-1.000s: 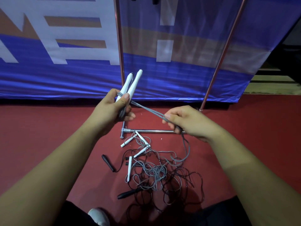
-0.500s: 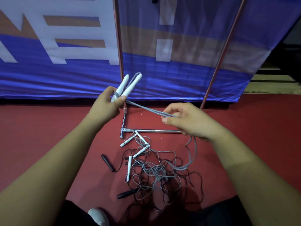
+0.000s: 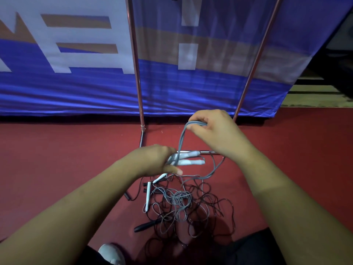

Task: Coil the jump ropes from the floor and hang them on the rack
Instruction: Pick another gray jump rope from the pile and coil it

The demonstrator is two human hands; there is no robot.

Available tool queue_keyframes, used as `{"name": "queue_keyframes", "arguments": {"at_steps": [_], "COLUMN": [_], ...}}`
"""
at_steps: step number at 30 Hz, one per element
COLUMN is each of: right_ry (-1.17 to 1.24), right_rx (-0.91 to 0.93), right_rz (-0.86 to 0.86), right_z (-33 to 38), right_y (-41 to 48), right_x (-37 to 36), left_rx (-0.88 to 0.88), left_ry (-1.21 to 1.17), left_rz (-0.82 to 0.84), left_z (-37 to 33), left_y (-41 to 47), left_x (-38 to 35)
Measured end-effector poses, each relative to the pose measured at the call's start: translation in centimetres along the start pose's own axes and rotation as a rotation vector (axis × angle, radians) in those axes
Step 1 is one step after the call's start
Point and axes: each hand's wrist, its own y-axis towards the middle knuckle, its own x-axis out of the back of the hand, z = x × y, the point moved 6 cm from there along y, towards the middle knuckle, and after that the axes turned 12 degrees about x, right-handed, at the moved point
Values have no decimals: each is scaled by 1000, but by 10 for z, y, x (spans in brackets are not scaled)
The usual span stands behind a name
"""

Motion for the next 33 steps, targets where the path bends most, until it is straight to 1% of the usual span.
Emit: {"name": "queue_keyframes", "arguments": {"at_steps": [2, 6, 9, 11, 14, 18, 20, 22, 23, 25, 28, 30, 32, 33], "right_ry": [-2, 27, 102, 210, 321, 360, 393, 412, 415, 400, 397, 422, 430, 453], "right_rx": [-11, -50, -108, -161, -193, -229, -244, -215, -205, -200, -203, -195, -195, -208], "right_rz": [-1, -36, -64, -58, 14, 120, 214, 294, 306, 287, 257, 257, 254, 247], "right_z": [-3, -16, -33, -45, -57, -59, -55, -47, -43, -39, -37, -35, -32, -31], "right_y": [0, 1, 2, 0, -1, -4, -6, -9, -10, -11, -11, -11, -12, -13], "right_x": [0, 5, 6, 1, -11, -29, -41, -50, -51, -51, -46, -45, -44, -44], "left_rx": [-14, -49, -150, -207, -250, -286, -301, -223, -164, -82, 0, 36, 55, 70], "left_ry": [23, 42, -19, -132, -457, -1089, -1324, -1438, -1483, -1551, -1610, -1605, -1531, -1488], "left_rz": [-23, -130, -90, -61, -88, -111, -118, -183, -220, -269, -280, -262, -260, -285], "left_z": [-6, -6, -2, -1, 3, 13, 17, 26, 33, 45, 60, 65, 69, 73], "left_y": [-1, -4, -10, -17, -25, -29, -28, -25, -24, -24, -25, -24, -23, -23], "left_x": [-1, 10, 14, 17, 30, 47, 53, 60, 62, 66, 68, 68, 68, 69]}}
